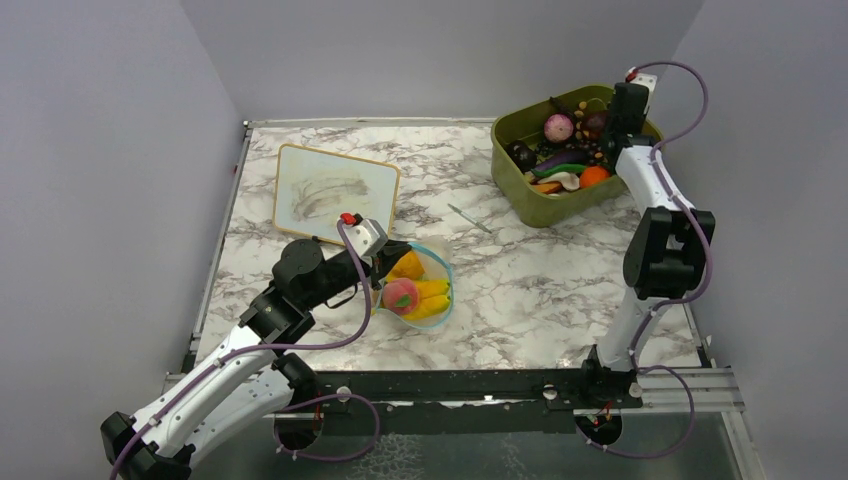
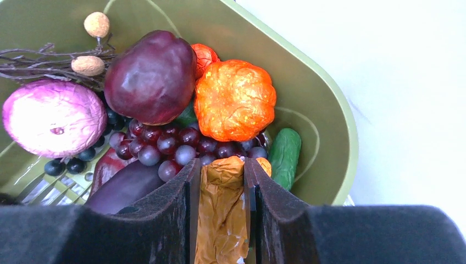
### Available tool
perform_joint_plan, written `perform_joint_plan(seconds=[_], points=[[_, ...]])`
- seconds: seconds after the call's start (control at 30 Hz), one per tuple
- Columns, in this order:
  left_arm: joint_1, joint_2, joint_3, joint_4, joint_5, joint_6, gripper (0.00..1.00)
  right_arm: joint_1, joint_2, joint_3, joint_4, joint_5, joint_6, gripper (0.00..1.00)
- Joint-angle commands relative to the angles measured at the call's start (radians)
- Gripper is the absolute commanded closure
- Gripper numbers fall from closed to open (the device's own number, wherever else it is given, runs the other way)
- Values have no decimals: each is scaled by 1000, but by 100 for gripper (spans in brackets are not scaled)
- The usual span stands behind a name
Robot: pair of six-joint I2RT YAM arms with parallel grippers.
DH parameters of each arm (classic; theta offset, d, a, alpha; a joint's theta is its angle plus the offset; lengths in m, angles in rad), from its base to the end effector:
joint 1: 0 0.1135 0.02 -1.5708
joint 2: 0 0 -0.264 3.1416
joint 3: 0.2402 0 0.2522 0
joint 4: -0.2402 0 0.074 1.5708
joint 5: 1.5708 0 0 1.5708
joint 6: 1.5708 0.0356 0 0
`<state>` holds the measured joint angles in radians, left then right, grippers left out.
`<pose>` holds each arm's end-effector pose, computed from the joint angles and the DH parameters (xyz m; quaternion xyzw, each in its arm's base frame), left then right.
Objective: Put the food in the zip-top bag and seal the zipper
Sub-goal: Pick up the fake vegetable from the bin, then place the fake vegetable in the zipper food storage bag.
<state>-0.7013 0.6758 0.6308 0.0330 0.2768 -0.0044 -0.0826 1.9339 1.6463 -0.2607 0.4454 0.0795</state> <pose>0.1234 -0.1169 0.3263 0.3317 0.6291 -0.3327 0.6193 0.4534 -0.0529 0.2930 0.1766 0.8391 -0.1934 0.4769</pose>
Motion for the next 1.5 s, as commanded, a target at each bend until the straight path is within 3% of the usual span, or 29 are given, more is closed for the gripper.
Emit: perform_joint_plan(seconds=[0.0, 0.37, 0.8, 1.27, 1.47], points=[[2, -21, 0, 54, 11, 4, 100, 5, -87, -29, 49, -34, -5, 74], [2, -38, -1, 41, -31, -2, 100, 61, -265, -98, -4, -137, 90, 74], [2, 1, 4, 72, -41, -53, 100, 191, -569, -348, -18, -343, 207, 75], [2, 168, 179, 16, -139, -204, 100, 478, -765, -504, 15, -547, 300, 75], [2, 221, 250, -1, -180, -286, 100, 608, -855, -569, 123, -667, 361, 75]])
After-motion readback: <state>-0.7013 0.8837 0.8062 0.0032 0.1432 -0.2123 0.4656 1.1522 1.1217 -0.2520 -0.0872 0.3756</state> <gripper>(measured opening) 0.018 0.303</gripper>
